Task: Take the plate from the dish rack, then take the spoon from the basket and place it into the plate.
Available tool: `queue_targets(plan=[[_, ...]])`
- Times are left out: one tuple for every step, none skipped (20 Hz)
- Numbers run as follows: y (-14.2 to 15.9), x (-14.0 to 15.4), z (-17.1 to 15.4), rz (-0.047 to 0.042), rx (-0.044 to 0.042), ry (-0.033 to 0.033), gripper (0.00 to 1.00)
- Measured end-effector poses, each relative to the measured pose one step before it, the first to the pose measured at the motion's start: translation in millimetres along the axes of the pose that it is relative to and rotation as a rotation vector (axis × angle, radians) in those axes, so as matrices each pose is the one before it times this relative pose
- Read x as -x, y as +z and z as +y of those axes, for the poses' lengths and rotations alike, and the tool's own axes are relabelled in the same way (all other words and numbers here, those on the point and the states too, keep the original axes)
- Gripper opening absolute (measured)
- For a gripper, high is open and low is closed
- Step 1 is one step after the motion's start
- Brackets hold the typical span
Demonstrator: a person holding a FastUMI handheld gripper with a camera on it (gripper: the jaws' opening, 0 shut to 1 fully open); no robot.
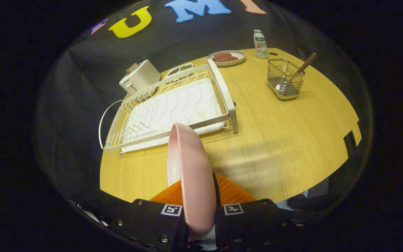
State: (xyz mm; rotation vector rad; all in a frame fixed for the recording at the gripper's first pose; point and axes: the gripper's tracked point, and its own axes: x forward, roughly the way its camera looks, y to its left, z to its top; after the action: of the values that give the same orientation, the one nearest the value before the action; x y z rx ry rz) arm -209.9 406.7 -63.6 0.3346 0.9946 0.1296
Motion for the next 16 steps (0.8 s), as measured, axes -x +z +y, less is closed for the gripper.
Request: queue_targets(plan=[[0.86, -4.42, 0.22, 0.00938, -0.01718, 0.02052, 0.29], [-1.29, -4.07, 1.07, 0.01009, -0.01918, 0.02364, 0.29], [-2.27, -4.86, 1.50, 0.02016, -0.01889, 0.02579, 0.29], [-3.84, -3.35, 0.73, 0.01204, -0.01853, 0.02348, 0.29], [-1.40, -2.48, -0.27, 0.00520, -0.02222, 0.01968, 0.29], [-0.85, -1.67, 0.19, 0.00263, -0.02047, 0.01513, 0.29], [-1.52, -1.77, -0.70, 0.00542, -0.02334, 0.00990, 0.29], [-2.13, -0.09, -2.06, 0.00225, -0.01053, -0.00360, 0.29], [-1.56, -0.51, -4.57, 0.00219, -0.00221, -0.00894, 0.31], [-0.76, 1.12, -2.06, -0.00132, 0.00117, -0.00540, 0.32], [0.26, -1.07, -4.96, -0.00291, 0.00624, -0.01122, 0.36], [1.28, 1.99, -2.40, -0.00504, 0.00971, -0.01065, 0.39], [2.39, 0.25, -1.53, -0.00571, 0.00030, 0.00053, 0.42], [0.31, 0.66, -3.37, -0.00235, 0.00379, -0.01285, 0.43], [0.07, -0.46, -8.08, -0.00160, 0.01684, -0.03190, 0.44], [-0.28, 0.52, -8.92, 0.00315, 0.02155, -0.03306, 0.46]])
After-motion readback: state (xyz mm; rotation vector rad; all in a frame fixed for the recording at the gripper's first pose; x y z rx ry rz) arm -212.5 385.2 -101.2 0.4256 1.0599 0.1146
